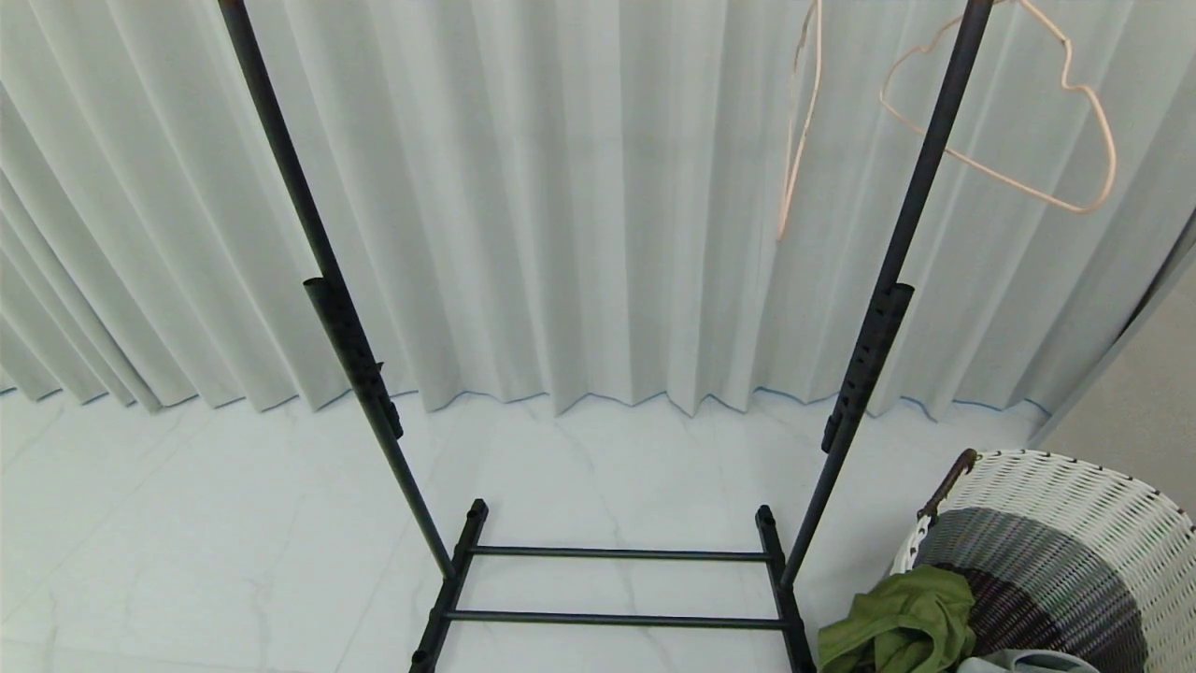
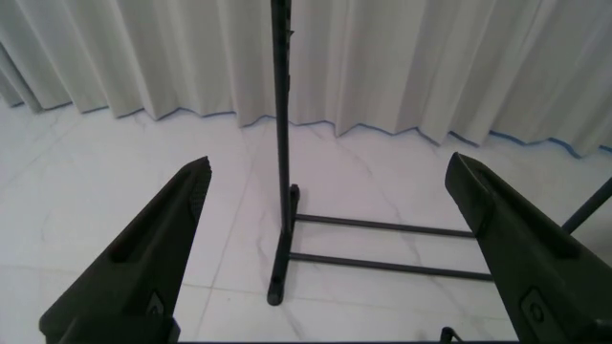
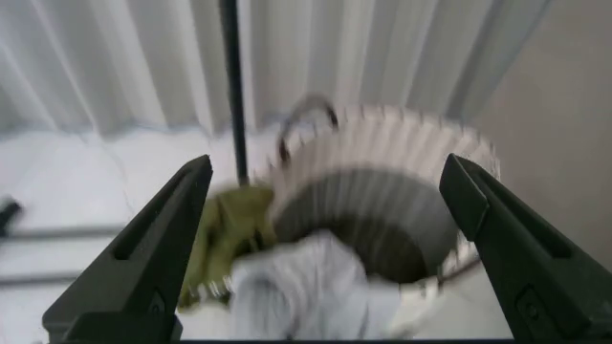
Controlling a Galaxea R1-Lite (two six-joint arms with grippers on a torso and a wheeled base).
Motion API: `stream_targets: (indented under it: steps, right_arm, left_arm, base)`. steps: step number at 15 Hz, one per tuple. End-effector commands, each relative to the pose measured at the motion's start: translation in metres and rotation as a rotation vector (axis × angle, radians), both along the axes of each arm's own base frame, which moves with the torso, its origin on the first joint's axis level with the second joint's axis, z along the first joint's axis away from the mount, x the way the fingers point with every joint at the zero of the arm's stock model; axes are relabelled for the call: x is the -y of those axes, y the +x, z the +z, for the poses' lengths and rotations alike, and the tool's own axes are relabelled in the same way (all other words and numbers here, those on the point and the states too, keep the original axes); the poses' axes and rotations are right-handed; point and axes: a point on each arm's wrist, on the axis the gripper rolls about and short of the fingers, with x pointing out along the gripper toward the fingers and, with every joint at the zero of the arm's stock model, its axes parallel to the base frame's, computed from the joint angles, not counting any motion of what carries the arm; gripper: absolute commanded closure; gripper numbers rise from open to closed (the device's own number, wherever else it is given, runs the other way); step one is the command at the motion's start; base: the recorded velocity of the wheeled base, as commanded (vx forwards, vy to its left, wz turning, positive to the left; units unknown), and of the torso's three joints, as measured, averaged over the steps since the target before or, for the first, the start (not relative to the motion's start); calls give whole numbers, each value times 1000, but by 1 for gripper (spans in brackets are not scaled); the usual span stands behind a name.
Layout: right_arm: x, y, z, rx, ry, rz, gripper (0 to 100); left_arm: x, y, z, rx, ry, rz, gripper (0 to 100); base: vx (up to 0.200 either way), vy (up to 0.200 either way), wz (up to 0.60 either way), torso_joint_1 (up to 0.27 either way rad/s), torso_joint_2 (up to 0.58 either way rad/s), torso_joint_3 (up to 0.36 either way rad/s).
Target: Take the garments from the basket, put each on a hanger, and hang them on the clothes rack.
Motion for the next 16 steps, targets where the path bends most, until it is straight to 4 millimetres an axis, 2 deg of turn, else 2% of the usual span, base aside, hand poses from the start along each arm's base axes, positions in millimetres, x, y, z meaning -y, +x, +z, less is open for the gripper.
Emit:
stream_targets:
  steps: [1,2,3,5,7,10,16]
  right_arm:
    - [1,-1,44,15,18,86,0]
    - [1,4,59,-25,-26,107,0]
    - [-1,27,67,-254,-182,103,0]
    - [-1,62,67,-492,-367,75,0]
    - [-1,83,45,-712,-495,101,0]
    - [-1,98,25,-897,-606,187,0]
    - [-3,114,-14,-1072,-646,290,0]
  left_arm:
    - [0,0,0,-3,2,1,0]
    - [0,0,0,0,-1,1,0]
    - [0,0,0,-1,0,1,0]
    - [0,0,0,0,0,1,0]
    - [0,0,0,-1,5,1,0]
    - [0,0,0,-1,2,1,0]
    - [0,0,0,0,4,3,0]
  base:
    - [0,0,0,0,0,0]
    - [0,0,0,0,0,0]
    - [0,0,0,0,0,0]
    - [0,0,0,0,0,0]
    - [0,0,0,0,0,0]
    - [0,0,0,0,0,0]
    - [0,0,0,0,0,0]
